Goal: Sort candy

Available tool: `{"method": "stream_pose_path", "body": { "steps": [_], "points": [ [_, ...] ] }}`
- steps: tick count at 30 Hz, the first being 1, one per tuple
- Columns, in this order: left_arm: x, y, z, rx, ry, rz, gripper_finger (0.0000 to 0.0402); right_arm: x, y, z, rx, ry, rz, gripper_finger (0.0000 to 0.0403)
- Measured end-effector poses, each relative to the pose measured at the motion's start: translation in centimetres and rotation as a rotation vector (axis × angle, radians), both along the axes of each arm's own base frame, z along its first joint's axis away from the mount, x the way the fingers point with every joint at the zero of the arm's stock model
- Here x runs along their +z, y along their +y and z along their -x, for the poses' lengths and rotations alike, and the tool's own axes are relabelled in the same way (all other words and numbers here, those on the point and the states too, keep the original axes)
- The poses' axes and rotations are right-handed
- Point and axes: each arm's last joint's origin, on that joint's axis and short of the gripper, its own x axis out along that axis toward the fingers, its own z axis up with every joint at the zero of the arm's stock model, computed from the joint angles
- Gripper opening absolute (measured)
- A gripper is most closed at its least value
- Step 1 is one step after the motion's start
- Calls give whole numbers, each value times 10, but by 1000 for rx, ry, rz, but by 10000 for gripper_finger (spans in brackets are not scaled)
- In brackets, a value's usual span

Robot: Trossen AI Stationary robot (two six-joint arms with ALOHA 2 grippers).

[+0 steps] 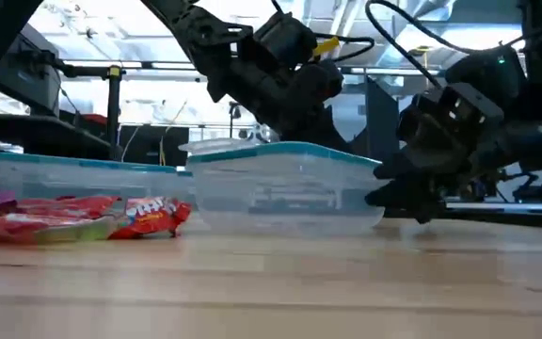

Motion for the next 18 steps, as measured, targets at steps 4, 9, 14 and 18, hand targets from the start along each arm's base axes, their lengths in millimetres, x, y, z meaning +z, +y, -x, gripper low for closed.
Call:
{"method": "stream_pose_path", "body": {
  "steps": [4,9,14,18],
  "points": [
    [0,0,0,5,5,-5,0,16,2,-1,40,-99,-6,199],
    [0,0,-1,12,-11,-13,0,63,6,1,64,-466,35,198],
    [1,0,-2,12,-23,-5,0,69,8,8,79,-470,2,198],
    [1,-1,-2,-14,-27,14,0,44,9,18,84,-244,-20,199]
  ]
}}
